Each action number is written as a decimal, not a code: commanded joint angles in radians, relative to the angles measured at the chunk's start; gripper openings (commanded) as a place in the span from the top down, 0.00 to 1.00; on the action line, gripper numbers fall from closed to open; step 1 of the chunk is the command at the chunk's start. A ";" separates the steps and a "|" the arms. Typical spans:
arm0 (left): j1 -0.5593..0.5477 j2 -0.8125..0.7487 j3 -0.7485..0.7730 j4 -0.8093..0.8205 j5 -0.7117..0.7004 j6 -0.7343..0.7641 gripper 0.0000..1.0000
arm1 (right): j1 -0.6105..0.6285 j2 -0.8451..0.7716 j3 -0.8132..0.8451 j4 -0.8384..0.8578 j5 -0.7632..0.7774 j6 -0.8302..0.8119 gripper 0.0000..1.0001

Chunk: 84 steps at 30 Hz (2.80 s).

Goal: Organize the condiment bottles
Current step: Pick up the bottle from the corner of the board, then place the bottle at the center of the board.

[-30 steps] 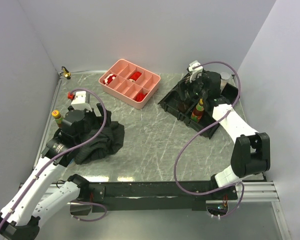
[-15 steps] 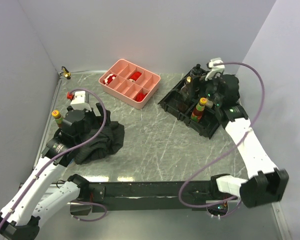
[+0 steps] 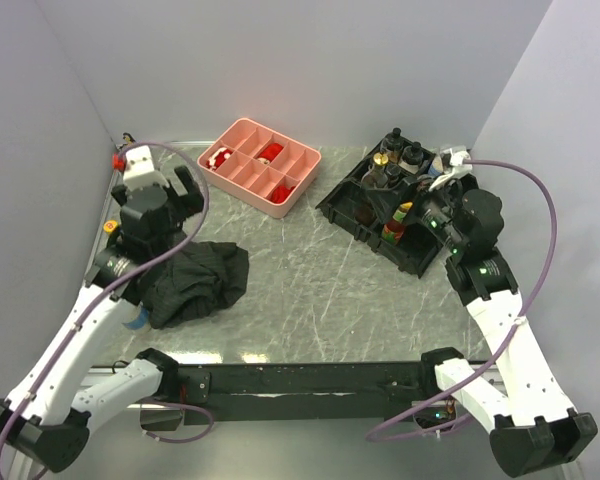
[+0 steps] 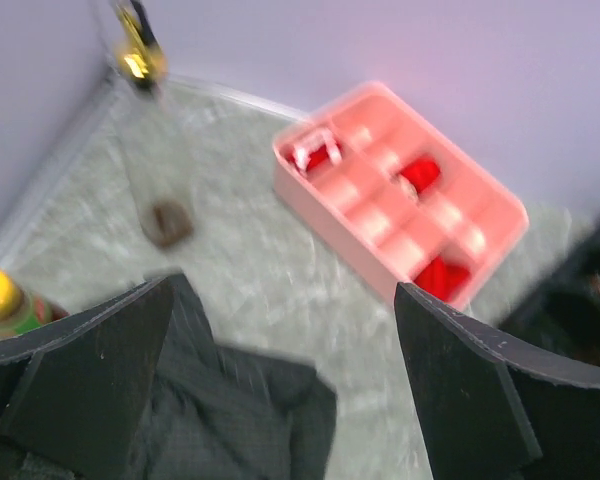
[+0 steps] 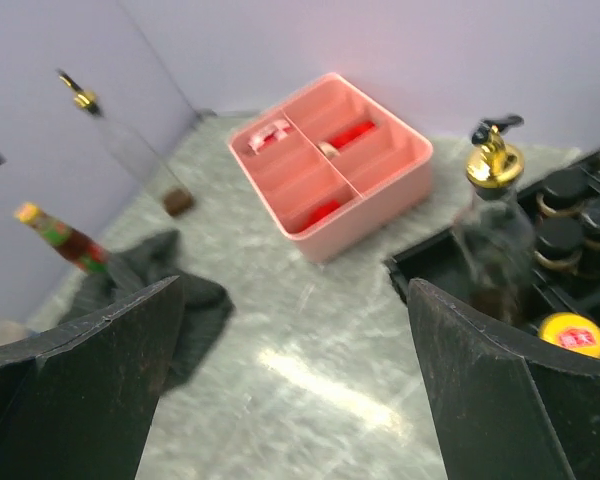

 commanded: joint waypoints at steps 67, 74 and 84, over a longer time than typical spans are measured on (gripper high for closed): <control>0.020 0.343 0.265 0.216 0.261 0.175 0.99 | 0.013 -0.165 -0.046 -0.016 0.055 0.028 0.00; -0.165 0.287 0.182 0.241 0.366 0.124 0.99 | 0.011 -0.175 -0.059 -0.035 0.061 0.039 0.00; -0.376 0.310 0.039 0.508 0.398 0.162 0.99 | 0.014 -0.204 -0.076 -0.067 0.083 0.042 0.00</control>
